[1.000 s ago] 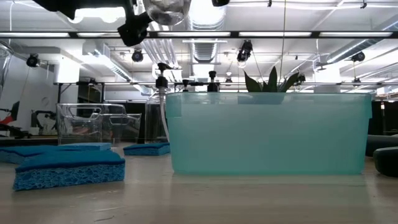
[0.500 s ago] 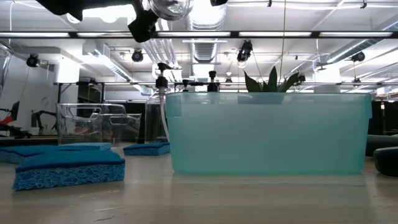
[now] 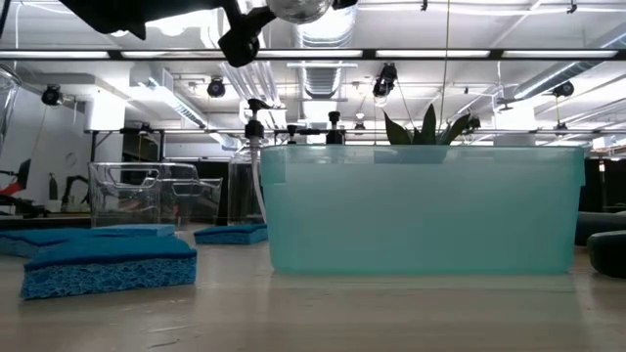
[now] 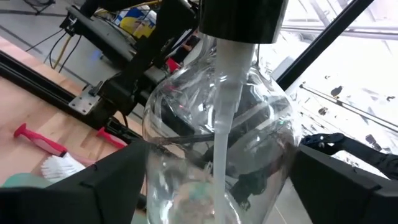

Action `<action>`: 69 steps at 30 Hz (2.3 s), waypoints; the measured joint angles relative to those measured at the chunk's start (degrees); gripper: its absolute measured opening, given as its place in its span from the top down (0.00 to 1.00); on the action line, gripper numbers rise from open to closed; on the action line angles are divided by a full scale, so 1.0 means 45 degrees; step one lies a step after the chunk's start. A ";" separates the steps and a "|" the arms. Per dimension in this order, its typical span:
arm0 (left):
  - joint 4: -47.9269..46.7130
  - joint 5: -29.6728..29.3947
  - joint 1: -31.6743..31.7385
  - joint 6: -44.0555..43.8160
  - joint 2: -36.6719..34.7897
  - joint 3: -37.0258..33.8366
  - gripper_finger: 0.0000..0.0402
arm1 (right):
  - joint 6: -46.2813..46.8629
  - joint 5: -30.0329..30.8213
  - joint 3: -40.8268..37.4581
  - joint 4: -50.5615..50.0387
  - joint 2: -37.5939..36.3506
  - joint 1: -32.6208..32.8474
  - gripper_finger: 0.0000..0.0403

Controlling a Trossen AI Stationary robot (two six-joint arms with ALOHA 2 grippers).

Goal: Pick & Place Kitchen Sink Supplies
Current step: Put the transparent soap dispenser into the top transparent bin

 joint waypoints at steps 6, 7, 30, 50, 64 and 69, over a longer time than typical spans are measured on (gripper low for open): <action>0.0085 -0.0017 0.0005 0.0064 -0.0034 -0.0015 0.25 | 0.0096 0.0015 0.0000 0.0005 0.0000 0.0000 0.77; 0.0092 -0.0027 0.0005 0.0064 -0.0033 -0.0015 0.26 | 0.0100 0.0017 0.0000 0.0008 0.0000 0.0000 0.77; -0.1143 -0.1259 0.0083 0.0957 -0.1378 -0.0034 0.27 | -0.1334 -0.0010 0.0024 0.1533 -0.0078 -0.0253 0.57; -0.8443 -0.9525 0.0083 0.3475 -0.5986 -0.0044 0.27 | -0.4175 -0.0015 0.0903 0.1527 -0.0560 -0.1090 0.51; -1.0557 -1.6398 0.0665 0.2644 -0.5226 -0.0985 0.26 | -0.5212 -0.2509 0.0903 0.1441 -0.1114 -0.2543 0.52; -1.0355 -1.6840 0.1615 0.2147 -0.4810 -0.1766 0.26 | -0.5378 -0.3481 0.0903 0.1297 -0.1368 -0.3029 0.52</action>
